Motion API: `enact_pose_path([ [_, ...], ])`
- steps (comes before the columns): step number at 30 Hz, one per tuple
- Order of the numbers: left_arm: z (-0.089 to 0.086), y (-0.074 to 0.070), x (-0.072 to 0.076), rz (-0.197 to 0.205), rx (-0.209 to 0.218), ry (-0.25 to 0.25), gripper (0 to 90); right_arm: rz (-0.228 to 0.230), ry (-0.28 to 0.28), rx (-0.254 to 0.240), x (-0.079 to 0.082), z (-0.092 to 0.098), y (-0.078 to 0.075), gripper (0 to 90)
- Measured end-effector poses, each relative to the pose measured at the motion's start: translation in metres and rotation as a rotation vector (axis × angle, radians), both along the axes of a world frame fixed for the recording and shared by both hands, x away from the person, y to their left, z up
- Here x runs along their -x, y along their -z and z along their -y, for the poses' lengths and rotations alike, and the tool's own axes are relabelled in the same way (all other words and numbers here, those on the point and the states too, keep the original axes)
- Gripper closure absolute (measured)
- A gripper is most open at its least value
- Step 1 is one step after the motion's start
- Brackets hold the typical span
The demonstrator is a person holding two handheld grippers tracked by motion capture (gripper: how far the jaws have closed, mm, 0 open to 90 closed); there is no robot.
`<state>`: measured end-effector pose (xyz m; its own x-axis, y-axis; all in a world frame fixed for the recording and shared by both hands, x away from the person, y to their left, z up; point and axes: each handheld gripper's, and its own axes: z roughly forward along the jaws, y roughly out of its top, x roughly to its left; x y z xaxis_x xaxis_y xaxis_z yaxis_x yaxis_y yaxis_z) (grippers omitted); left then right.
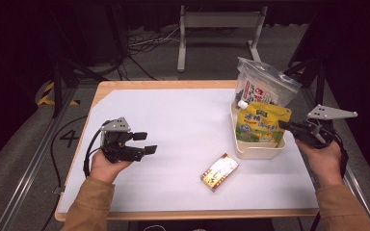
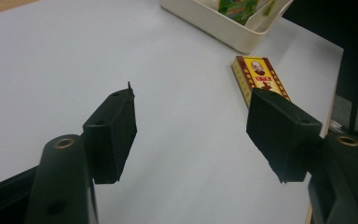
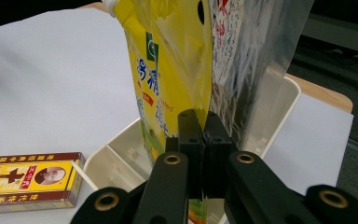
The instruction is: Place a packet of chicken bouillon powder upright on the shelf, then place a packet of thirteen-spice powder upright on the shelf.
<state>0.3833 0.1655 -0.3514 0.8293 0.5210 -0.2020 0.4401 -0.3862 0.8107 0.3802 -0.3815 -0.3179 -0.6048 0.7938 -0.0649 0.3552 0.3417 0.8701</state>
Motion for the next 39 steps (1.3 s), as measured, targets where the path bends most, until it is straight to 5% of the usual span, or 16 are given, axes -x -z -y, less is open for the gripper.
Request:
enact_pose_path([
  [5,0.008,0.001,-0.002,-0.01,-0.017,0.011,28.7,-0.009,0.005,0.013,0.002,-0.002,-0.001,81.8],
  [9,0.015,0.001,-0.002,-0.019,-0.031,0.01,25.0,-0.024,0.015,0.008,0.005,-0.002,-0.004,62.5],
  [14,0.026,0.0,0.0,-0.021,-0.051,0.022,21.5,-0.02,0.031,0.017,0.014,0.001,-0.01,52.4],
  [39,0.084,-0.009,0.012,-0.065,-0.172,0.146,12.2,-0.13,0.018,0.089,0.05,-0.01,-0.024,43.4],
])
